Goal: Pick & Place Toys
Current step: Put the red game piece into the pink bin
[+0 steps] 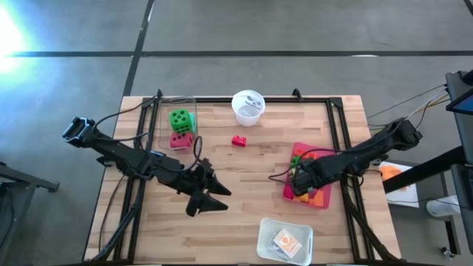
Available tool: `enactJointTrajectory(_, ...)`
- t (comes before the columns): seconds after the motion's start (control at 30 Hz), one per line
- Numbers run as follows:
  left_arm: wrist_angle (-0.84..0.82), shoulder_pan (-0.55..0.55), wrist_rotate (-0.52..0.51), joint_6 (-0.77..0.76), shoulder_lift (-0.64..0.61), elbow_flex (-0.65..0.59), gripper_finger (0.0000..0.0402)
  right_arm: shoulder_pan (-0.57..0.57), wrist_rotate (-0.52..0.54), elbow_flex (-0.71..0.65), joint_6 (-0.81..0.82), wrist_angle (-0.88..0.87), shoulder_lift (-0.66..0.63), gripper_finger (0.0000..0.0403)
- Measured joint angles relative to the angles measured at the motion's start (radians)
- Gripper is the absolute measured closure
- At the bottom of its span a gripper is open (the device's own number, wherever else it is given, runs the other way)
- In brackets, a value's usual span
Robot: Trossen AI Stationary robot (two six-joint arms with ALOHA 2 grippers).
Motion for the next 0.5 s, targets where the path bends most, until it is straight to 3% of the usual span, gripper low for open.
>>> enactJointTrajectory(0.27, -0.176, 0.041, -0.063, -0.098, 0.0, 0.0, 0.0023, 0.003, 0.005, 0.151, -0.052, -0.201, 0.0, 0.0071)
enactJointTrajectory(0.5, -0.362, 0.123, -0.092, -0.102, 0.0, 0.0, 0.0023, 0.018, 0.063, 0.263, -0.082, -0.235, 0.0, 0.0071)
